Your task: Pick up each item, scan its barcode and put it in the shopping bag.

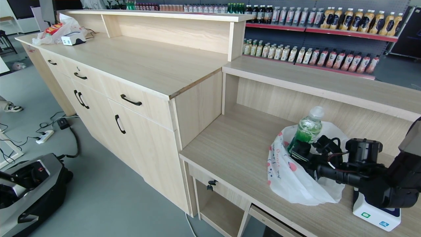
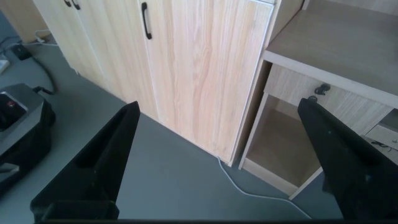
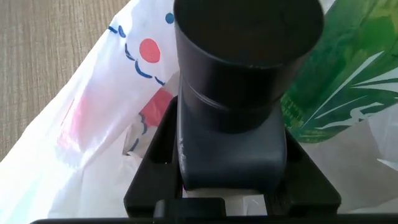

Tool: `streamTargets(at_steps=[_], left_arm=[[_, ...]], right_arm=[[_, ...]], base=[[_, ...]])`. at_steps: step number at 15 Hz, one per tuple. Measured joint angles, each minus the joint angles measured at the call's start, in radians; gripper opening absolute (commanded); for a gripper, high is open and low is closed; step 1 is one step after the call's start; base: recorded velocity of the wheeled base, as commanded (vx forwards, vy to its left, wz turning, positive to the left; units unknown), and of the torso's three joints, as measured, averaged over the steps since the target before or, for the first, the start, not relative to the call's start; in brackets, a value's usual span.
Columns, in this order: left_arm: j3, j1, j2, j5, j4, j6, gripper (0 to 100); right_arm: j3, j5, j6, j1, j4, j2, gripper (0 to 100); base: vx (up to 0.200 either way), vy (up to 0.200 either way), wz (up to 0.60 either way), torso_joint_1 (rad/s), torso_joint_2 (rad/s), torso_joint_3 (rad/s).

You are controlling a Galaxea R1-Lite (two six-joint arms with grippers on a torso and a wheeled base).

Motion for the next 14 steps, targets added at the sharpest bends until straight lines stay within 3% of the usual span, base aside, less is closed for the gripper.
streamTargets(at_steps=[9,10,14], left_arm=[[0.0,0.0,0.0,0.0,0.0,0.0,100],[0.0,0.0,0.0,0.0,0.0,0.0,100],[0.0,0.0,0.0,0.0,0.0,0.0,100]], right_arm=[[-0.093,0.038,0.002,0.007,-0.009,0.087,0],[-0.091,0.038,0.001,0.007,-0.004,0.09,100],[-0.089,0.043,0.004,0.007,0.008,0.087,100]], base=[[0.0,0.0,0.0,0.0,0.0,0.0],[0.0,0.0,0.0,0.0,0.0,0.0],[0.0,0.0,0.0,0.0,0.0,0.0]])
